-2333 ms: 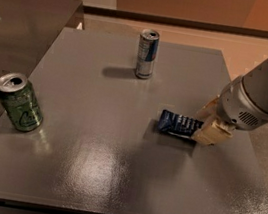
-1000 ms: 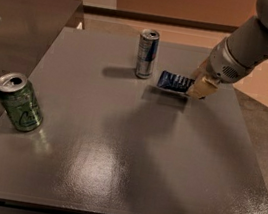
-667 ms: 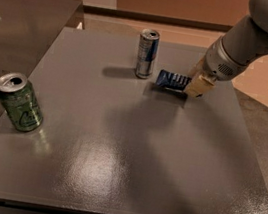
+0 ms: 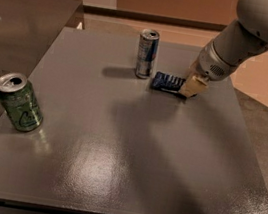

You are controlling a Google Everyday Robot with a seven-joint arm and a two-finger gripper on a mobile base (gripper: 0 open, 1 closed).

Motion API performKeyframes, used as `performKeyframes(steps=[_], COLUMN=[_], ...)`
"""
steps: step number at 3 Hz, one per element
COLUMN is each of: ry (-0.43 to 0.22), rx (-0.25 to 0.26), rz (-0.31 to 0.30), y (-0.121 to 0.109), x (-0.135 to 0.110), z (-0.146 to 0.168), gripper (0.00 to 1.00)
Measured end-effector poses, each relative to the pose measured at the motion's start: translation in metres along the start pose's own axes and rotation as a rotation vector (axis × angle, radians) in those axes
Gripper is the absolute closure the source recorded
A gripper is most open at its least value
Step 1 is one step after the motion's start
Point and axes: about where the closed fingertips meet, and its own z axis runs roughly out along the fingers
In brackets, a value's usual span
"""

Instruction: Move rxbar blueberry near redbull can

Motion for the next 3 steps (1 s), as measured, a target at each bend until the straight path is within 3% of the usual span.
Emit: performKeyframes(steps=[2,3], ry=[-0.002,-0.001], rx=[-0.012,-0.015], rz=[-0.002,-0.003], y=[-0.0027,-0.0022], x=[-0.004,-0.0045], z=[0.0093,0.011], gripper=[0.12,0.0])
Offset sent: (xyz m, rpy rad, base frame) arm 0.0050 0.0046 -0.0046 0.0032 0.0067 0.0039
